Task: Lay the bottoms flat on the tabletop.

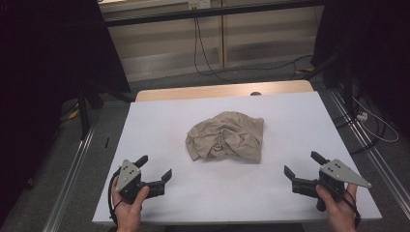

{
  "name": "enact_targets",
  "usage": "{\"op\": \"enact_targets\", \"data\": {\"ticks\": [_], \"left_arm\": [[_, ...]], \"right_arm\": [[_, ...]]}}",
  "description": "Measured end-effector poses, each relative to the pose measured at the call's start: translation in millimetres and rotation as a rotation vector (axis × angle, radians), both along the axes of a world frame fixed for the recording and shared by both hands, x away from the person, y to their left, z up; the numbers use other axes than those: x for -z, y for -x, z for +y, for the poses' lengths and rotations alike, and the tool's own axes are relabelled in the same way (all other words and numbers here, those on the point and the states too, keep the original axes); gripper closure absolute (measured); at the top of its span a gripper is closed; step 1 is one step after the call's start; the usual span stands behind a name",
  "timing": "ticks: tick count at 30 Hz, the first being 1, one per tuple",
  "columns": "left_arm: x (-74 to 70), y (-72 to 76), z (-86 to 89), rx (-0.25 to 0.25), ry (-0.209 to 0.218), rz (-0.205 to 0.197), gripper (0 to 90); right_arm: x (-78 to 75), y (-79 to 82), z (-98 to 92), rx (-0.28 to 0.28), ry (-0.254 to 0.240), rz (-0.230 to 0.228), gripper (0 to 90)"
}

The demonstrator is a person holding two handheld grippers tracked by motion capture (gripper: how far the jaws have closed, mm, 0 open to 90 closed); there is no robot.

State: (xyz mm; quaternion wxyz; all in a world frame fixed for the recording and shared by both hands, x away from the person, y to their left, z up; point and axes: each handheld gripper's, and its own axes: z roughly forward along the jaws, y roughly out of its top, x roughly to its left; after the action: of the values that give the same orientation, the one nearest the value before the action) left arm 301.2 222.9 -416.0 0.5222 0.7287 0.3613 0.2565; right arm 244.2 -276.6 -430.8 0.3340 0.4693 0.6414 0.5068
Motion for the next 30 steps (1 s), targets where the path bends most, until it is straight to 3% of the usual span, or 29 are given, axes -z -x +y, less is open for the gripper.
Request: {"op": "enact_targets", "data": {"ticks": [4,8,14,16,23,30], "left_arm": [[1.1,-1.3,-1.7,0.000,0.009,0.017,4.1],[1.4,-1.9,-3.9,0.007,-0.010,0.019,4.1],[4.0,-3.0,-8.5,0.030,-0.030,0.048,4.7],[4.1,-2.5,-11.1,0.044,-0.036,0.049,4.7],[5.5,-1.3,-16.9,0.079,-0.054,0.073,4.5],[9.3,-6.9,-25.9,0.097,-0.089,0.102,5.1]], "right_arm": [[1.2,-0.8,0.0,-0.013,-0.001,0.015,0.5],[2.4,-2.7,-0.4,-0.021,-0.007,0.032,0.9],[3.5,-5.8,6.0,-0.016,0.041,0.049,2.8],[3.7,-6.7,9.2,-0.036,0.016,0.067,2.5],[6.2,-8.9,23.0,-0.098,0.051,0.126,3.5],[6.0,-11.1,29.9,-0.152,0.062,0.141,7.7]]}}
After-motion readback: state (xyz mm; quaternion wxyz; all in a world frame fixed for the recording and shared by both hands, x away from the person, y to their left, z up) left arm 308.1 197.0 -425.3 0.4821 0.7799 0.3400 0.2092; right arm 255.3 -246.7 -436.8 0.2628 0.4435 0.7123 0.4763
